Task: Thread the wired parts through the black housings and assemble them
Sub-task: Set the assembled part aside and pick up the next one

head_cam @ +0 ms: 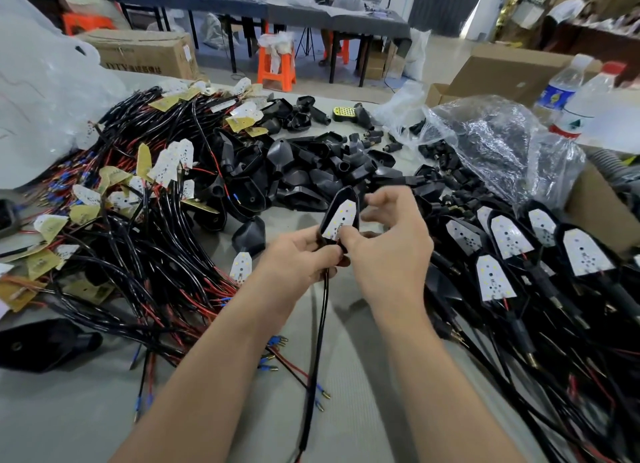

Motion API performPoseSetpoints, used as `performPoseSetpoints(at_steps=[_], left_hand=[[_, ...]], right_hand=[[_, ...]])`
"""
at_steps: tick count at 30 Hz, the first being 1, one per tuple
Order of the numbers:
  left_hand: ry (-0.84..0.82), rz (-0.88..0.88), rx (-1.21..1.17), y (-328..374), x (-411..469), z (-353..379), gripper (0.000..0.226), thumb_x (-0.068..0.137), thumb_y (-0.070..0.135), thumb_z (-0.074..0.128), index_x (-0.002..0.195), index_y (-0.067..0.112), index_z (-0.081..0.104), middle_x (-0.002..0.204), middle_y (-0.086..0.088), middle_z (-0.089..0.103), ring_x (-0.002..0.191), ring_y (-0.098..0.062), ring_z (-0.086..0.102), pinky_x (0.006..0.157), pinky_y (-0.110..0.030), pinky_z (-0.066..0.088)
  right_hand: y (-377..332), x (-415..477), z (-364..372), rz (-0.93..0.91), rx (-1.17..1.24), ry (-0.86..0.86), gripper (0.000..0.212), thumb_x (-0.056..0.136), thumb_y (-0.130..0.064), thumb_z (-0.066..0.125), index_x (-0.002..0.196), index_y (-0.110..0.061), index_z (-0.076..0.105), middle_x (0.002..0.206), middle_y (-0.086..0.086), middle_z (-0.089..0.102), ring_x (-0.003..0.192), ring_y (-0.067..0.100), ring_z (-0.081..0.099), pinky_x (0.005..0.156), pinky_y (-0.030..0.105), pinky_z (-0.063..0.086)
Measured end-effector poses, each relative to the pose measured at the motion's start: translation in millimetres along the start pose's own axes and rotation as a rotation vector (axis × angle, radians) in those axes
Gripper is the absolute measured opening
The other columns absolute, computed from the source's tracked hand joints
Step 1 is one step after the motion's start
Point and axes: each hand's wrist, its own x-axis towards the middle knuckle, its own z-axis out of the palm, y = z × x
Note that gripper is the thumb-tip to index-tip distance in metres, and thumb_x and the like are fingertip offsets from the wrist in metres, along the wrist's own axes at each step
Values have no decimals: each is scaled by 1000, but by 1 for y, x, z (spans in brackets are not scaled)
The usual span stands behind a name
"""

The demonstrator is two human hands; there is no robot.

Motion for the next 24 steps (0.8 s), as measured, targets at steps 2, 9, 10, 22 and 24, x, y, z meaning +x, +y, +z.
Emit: performPoseSetpoints(at_steps=[2, 9, 10, 22, 24], left_hand=[[-14, 7, 22, 1, -2, 0, 31, 97, -7, 59, 106, 18, 74, 91, 1, 78, 82, -6, 71, 70, -16, 53], [-26, -156, 33, 5, -12, 6, 24, 96, 8, 69, 117, 19, 69, 101, -9, 78, 83, -18, 75, 64, -25, 59], [-44, -196, 55, 6, -13, 5, 25, 96, 9, 69, 119, 18, 67, 101, -12, 78, 78, -19, 75, 62, -25, 59], [866, 383, 1040, 11, -14, -26, 26, 98, 47, 62, 88, 28, 76, 61, 10, 61, 62, -17, 52, 51, -29, 34], [1127, 500, 1094, 13, -18, -31, 28, 97, 48, 64, 110, 26, 76, 85, 2, 72, 83, -20, 55, 56, -25, 30]], right_hand=[[-1, 4, -3, 78, 84, -192, 48, 78, 1, 72, 111, -32, 62, 90, -7, 73, 78, 8, 68, 71, 22, 55], [4, 18, -22, 241, 433, -98, 28, 79, 15, 69, 86, -11, 68, 78, 2, 74, 68, 17, 63, 61, 30, 52], [6, 23, -25, 284, 516, 22, 30, 81, 16, 68, 87, -13, 66, 76, 0, 73, 65, 15, 62, 57, 27, 51], [7, 33, -51, 429, 481, -11, 43, 69, 22, 69, 64, -19, 57, 81, 19, 67, 73, 36, 71, 58, 32, 59], [4, 31, -48, 444, 473, -104, 47, 69, 25, 68, 60, -18, 52, 71, 13, 69, 71, 31, 74, 59, 34, 61]])
